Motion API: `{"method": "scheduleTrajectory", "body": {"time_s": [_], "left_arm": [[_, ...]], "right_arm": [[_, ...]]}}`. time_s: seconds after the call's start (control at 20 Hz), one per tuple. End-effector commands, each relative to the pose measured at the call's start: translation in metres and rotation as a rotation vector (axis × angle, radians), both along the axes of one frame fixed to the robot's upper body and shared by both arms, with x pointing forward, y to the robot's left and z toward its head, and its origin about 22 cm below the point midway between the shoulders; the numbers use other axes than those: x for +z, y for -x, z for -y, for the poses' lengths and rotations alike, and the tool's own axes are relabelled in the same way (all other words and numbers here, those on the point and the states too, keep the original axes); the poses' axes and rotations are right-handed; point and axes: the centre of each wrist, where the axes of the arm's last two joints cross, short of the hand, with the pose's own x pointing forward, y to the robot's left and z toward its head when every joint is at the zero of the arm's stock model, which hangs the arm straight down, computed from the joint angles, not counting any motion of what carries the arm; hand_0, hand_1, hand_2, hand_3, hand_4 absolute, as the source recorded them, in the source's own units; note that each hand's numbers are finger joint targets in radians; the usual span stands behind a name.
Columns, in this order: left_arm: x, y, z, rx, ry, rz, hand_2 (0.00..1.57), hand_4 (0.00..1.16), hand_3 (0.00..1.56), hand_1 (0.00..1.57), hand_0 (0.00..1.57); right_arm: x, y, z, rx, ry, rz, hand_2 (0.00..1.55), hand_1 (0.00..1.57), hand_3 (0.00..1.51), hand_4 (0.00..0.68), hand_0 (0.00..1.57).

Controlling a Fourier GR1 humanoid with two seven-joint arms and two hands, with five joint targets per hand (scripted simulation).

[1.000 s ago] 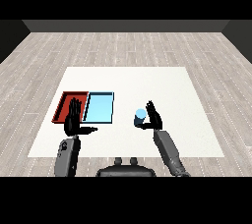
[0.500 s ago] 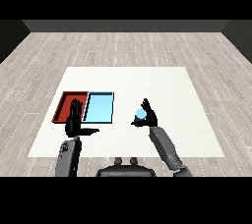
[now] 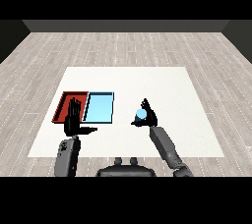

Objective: Pick the blue can and put it in the blue box

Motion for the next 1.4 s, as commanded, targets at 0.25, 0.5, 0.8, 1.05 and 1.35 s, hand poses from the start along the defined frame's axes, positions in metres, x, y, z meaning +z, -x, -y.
{"method": "scheduleTrajectory", "body": {"time_s": [0.25, 0.5, 0.8, 1.05, 1.35], "left_arm": [[0.006, 0.004, -0.004, 0.001, -0.008, 0.012, 0.00, 0.00, 0.00, 0.00, 0.00], [0.005, -0.002, 0.012, 0.016, -0.020, 0.020, 0.00, 0.00, 0.00, 0.00, 0.00], [0.015, 0.002, 0.014, -0.006, 0.009, 0.011, 0.00, 0.00, 0.00, 0.00, 0.00], [0.006, 0.000, 0.011, -0.025, -0.011, -0.009, 0.00, 0.00, 0.00, 0.00, 0.00], [-0.007, -0.002, 0.026, -0.073, -0.077, -0.056, 0.00, 0.00, 0.00, 0.00, 0.00]], "right_arm": [[0.013, -0.013, -0.017, -0.045, 0.004, -0.004, 0.00, 0.00, 0.00, 0.000, 0.00], [0.005, -0.017, -0.021, -0.083, 0.151, -0.061, 1.48, 1.55, 1.45, 0.647, 1.55], [0.002, -0.004, -0.019, -0.087, 0.184, -0.064, 1.49, 1.56, 1.44, 0.683, 1.56], [0.022, -0.024, -0.013, -0.069, 0.186, 0.030, 1.47, 1.52, 1.42, 0.659, 1.52], [0.040, -0.023, -0.004, -0.062, 0.184, 0.120, 1.45, 1.47, 1.41, 0.649, 1.47]]}}
